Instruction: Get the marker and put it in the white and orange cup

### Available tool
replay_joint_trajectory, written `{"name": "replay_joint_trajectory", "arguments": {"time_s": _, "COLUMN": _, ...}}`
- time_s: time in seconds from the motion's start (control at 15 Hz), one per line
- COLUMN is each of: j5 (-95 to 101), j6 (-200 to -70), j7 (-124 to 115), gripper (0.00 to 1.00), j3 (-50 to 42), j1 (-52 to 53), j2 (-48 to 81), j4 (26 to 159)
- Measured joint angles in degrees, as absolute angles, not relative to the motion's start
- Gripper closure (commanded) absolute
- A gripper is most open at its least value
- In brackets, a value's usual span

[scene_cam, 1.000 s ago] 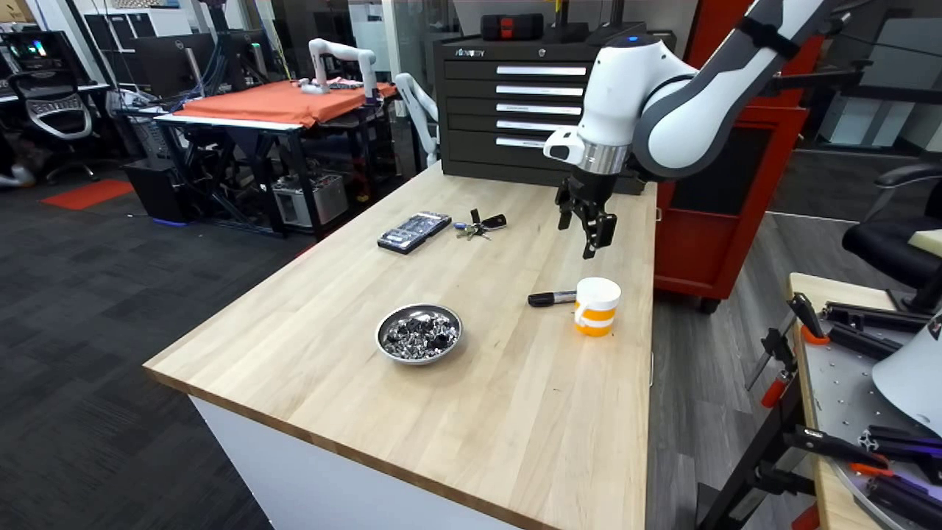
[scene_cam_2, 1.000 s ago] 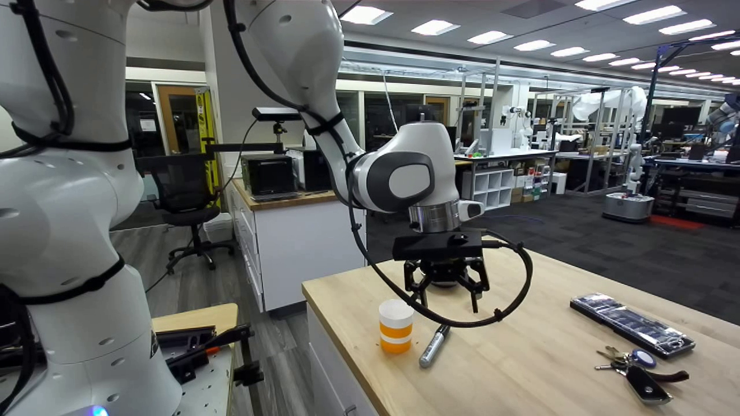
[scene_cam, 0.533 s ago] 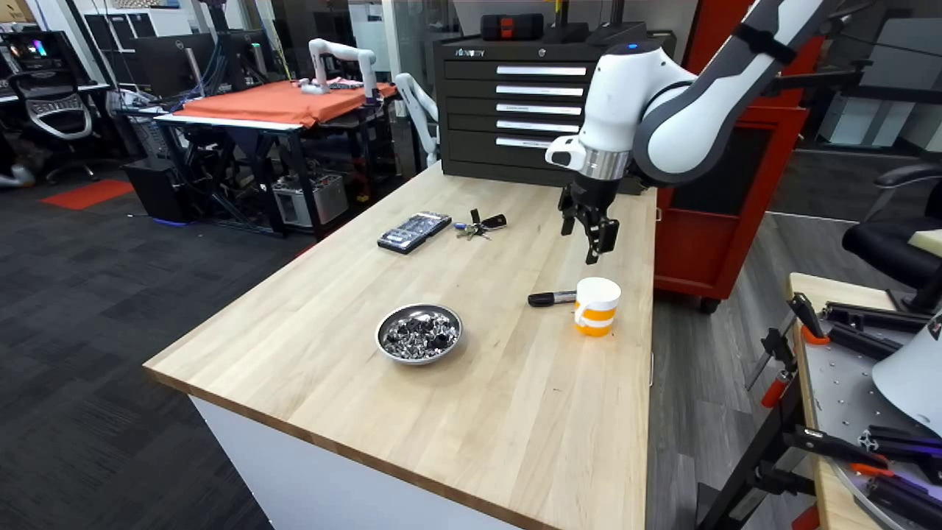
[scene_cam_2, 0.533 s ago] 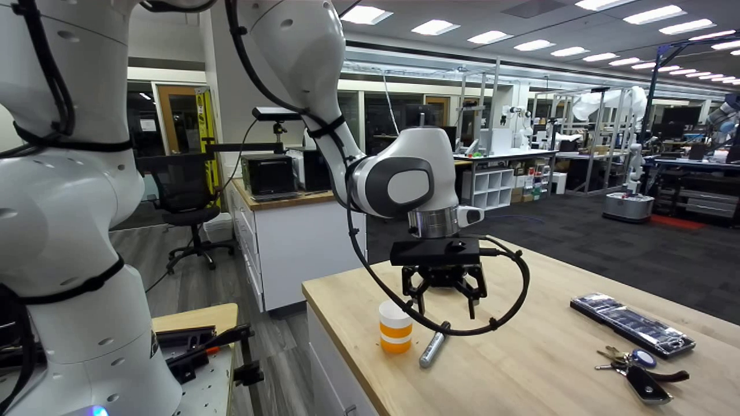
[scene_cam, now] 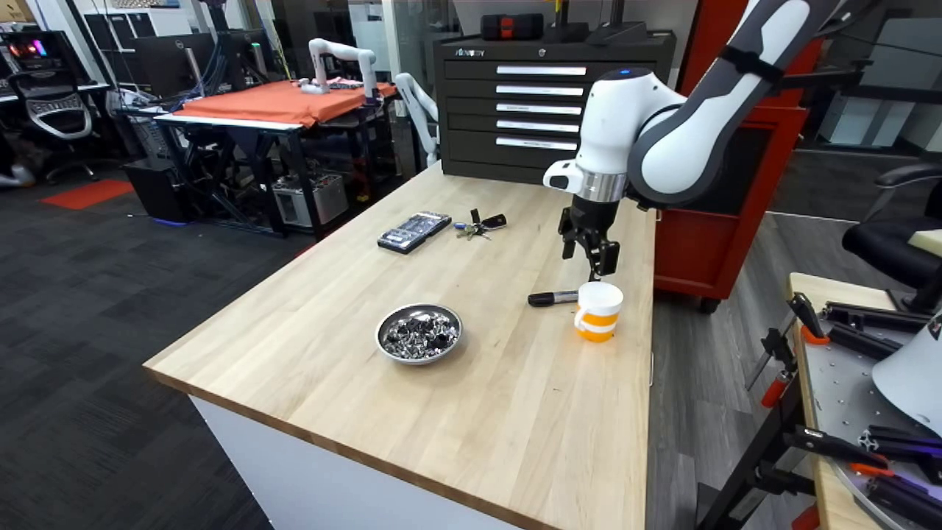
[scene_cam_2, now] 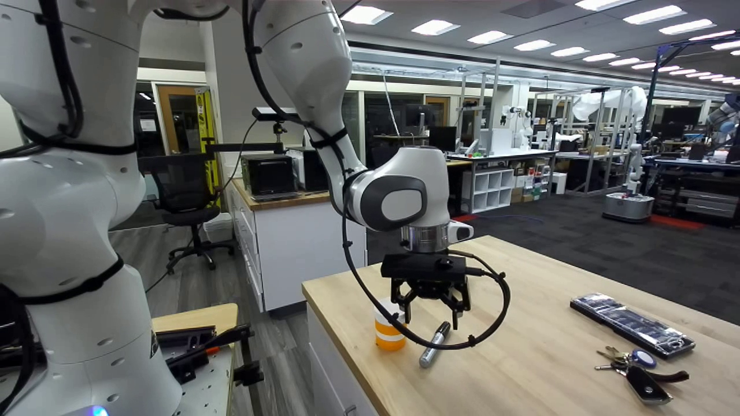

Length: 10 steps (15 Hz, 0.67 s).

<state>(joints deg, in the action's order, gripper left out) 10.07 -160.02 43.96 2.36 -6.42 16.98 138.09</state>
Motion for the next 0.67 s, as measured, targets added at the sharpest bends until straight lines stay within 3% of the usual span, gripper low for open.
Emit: {"name": "replay_joint_trajectory", "arguments": {"time_s": 0.67, "j5": 7.6, "j6": -160.0, "j7": 44.3, "gripper": 0.00, "j3": 2.6, "j1": -7.0, "j2": 17.3, "j4": 138.1}}
